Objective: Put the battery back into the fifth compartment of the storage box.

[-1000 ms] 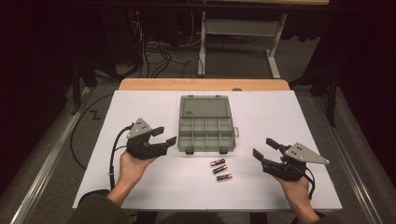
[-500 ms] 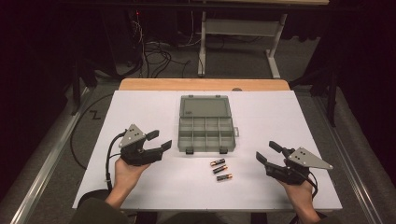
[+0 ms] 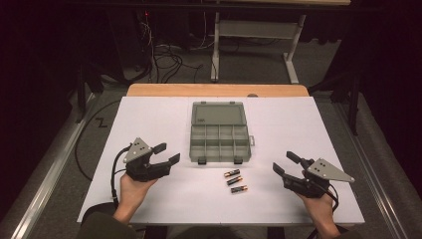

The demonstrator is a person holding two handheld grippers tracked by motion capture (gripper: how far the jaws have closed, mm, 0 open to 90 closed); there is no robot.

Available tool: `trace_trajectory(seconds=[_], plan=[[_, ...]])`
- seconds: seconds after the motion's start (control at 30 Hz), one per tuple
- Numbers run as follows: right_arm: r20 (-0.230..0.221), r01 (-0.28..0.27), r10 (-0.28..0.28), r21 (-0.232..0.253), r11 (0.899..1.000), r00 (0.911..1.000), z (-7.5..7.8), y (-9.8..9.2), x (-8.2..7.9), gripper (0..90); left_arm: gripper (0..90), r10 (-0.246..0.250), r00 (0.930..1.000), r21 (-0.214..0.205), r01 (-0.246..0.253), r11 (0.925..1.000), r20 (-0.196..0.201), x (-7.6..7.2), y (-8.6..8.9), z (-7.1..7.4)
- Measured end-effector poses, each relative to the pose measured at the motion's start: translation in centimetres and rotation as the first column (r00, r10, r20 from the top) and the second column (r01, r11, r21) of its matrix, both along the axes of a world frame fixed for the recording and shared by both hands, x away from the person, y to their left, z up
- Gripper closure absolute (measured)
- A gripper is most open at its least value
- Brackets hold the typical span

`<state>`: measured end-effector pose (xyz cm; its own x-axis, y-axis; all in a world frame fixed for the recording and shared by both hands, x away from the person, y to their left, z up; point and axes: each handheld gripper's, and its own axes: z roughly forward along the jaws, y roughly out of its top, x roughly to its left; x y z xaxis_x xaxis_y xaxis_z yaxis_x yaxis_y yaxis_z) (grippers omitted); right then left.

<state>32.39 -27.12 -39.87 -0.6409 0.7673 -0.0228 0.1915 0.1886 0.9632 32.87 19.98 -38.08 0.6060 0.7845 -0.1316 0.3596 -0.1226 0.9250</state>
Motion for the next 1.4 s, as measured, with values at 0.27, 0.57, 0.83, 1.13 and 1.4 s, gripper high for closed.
trace_trajectory(seconds=[0.27, 0.57, 0.83, 1.13, 1.4], plan=[[-0.015, 0.008, -0.008, 0.016, 1.000, 0.9999, -0.1, -0.2, 0.1, 37.9, 35.6, -0.011, 0.9999, 0.032, 0.011, 0.9994, -0.013, 0.2, -0.7, 0.6], [-0.033, 0.008, -0.005, 0.079, 0.997, 0.9994, 0.0, -1.0, 0.1, 37.4, 35.3, -0.056, 0.9974, 0.077, 0.059, 0.9953, -0.046, 0.7, -2.1, 1.1], [-0.041, 0.000, 0.002, 0.049, 0.999, 0.9991, -0.2, -0.7, 0.3, 37.1, 35.5, -0.115, 0.9865, 0.092, 0.126, 0.9878, -0.117, 2.1, -3.5, 1.4], [-0.059, -0.001, 0.002, 0.027, 1.000, 0.9982, -0.3, -0.5, 0.3, 37.2, 36.5, -0.131, 0.9803, 0.125, 0.150, 0.9807, -0.147, 3.0, -4.7, 1.8], [-0.059, -0.002, 0.003, 0.023, 1.000, 0.9983, -0.3, -0.4, 0.4, 36.8, 38.9, -0.155, 0.9726, 0.207, 0.190, 0.9599, -0.173, 3.5, -6.5, 2.0]])
